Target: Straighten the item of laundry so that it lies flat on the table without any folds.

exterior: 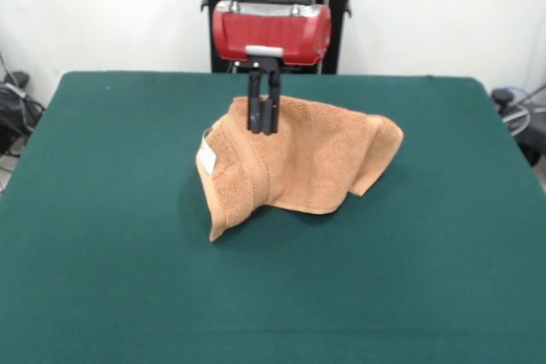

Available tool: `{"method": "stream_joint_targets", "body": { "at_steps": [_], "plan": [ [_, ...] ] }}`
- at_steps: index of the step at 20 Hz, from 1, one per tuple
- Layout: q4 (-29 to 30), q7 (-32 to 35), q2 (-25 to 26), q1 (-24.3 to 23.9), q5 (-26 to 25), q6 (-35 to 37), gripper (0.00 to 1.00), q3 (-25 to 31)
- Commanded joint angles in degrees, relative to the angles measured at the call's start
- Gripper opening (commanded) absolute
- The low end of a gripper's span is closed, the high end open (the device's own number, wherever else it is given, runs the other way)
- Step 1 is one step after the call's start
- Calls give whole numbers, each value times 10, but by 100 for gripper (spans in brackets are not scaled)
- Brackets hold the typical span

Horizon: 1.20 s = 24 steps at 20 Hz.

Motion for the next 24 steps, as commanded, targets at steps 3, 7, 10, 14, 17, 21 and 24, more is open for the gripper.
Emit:
{"method": "stream_joint_targets", "body": {
  "at_steps": [3, 7, 10, 14, 17, 21, 24],
  "plan": [
    [68, 75, 24, 3, -19, -28, 0, 37],
    [63, 76, 24, 21, -28, -52, 0, 16],
    [67, 88, 27, 30, -34, -101, 0, 5],
    [78, 90, 26, 43, -27, -109, 0, -8],
    [87, 88, 27, 52, -27, -120, 0, -16],
    [106, 91, 32, 38, -37, -147, 0, -5],
    [116, 94, 29, 39, -33, -150, 0, -7]
  ]
}}
